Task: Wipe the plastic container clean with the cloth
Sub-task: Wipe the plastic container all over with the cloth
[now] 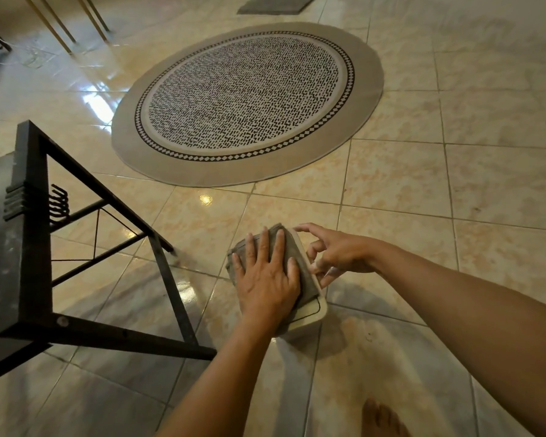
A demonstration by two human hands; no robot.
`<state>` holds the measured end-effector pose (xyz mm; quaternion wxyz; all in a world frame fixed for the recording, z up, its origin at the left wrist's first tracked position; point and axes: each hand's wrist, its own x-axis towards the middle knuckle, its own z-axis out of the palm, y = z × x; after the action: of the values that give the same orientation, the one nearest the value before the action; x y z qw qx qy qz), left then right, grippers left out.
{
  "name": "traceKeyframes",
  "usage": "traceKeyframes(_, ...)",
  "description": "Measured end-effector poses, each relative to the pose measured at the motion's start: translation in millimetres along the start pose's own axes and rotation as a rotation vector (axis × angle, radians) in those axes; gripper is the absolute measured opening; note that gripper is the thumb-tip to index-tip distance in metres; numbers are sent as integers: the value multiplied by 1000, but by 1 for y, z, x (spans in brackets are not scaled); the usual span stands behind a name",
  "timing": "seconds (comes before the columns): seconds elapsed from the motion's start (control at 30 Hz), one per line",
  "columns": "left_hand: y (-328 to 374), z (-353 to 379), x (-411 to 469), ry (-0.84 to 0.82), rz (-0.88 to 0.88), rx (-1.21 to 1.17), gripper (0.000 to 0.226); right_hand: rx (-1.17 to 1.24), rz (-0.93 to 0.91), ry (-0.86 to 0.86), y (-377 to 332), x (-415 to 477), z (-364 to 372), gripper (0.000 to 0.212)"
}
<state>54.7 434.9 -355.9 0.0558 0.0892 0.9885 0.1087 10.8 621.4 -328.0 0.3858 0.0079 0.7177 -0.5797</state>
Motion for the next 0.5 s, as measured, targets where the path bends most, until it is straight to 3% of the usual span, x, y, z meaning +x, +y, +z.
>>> traceKeyframes(0.2,23,2,-6,-25,106,50,62,-9,6,-9,-6,-1,3,97)
traceKeyframes(0.37,1,-2,4,-22,-32,-16,63,10,10,32,-4,-2,5,94)
traceKeyframes(0.5,20,-1,-17,-46,20,20,63,-2,15,20,-6,-2,4,93)
